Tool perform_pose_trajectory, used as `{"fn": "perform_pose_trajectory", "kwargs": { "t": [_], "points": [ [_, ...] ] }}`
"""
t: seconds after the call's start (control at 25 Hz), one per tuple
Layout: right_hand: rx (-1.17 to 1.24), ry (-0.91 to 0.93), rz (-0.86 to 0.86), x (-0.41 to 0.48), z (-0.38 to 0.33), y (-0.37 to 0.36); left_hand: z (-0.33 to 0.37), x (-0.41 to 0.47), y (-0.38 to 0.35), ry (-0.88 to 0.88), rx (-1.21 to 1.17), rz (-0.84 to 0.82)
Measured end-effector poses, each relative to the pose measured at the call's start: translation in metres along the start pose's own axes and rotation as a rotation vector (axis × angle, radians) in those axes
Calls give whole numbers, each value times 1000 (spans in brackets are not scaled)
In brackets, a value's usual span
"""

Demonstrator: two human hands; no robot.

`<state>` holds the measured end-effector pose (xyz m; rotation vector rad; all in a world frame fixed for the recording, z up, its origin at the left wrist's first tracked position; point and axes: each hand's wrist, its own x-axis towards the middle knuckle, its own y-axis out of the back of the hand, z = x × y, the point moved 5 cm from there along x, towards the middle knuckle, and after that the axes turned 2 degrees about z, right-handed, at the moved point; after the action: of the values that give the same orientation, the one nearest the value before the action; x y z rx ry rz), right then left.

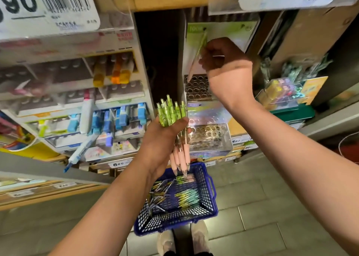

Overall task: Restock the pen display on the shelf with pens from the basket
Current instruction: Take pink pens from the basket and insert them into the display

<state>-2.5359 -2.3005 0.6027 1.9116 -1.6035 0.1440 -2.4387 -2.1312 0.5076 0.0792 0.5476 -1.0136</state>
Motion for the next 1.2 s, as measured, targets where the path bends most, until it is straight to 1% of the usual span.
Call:
{"fn": "perform_pose_trajectory", "kwargs": {
  "t": [0.08, 0.2, 0.36, 0.4, 0.44, 0.52, 0.56, 0.64, 0.68, 0.76, 0.84, 0.92, 1.0, 1.12, 1.2],
  "points": [
    [-161, 22, -83, 2, 1, -8, 1, 1, 1, -14, 5, -7],
    [-350, 55, -153, 0, 3, -12, 2, 1, 2, -26, 11, -4],
    [-554, 32, -289, 1, 3, -18, 3, 1, 0, -30, 16, -19],
    [-566, 2, -318, 0, 4, -17, 3, 1, 0, -39, 18, -22],
    [-502, -78, -331, -4, 5, -13, 5, 1, -1, -49, 16, -22],
    [-208, -320, -326, -23, 8, -3, 8, 0, -3, -71, 0, -26],
    [-68, -423, -365, -36, 8, 0, 9, 0, -5, -84, -3, -36],
    [173, -588, -528, -63, 9, -2, 13, -1, -9, -129, 17, -80],
    [267, -647, -599, -73, 10, -3, 15, -2, -11, -153, 29, -108],
    [368, -726, -647, -82, 12, -3, 16, -5, -16, -177, 38, -146],
    [401, -754, -597, -82, 15, 1, 15, -7, -19, -160, 14, -146],
    [418, -711, -515, -75, 13, 9, 16, -6, -19, -132, -33, -126],
    [383, -635, -412, -57, 13, 19, 18, -2, -16, -119, -53, -87],
    [345, -551, -198, -19, 15, 36, 19, 0, -14, -100, -116, -59],
    [330, -397, -95, 1, 9, 43, 17, -1, -15, -95, -164, -54]
  ]
}}
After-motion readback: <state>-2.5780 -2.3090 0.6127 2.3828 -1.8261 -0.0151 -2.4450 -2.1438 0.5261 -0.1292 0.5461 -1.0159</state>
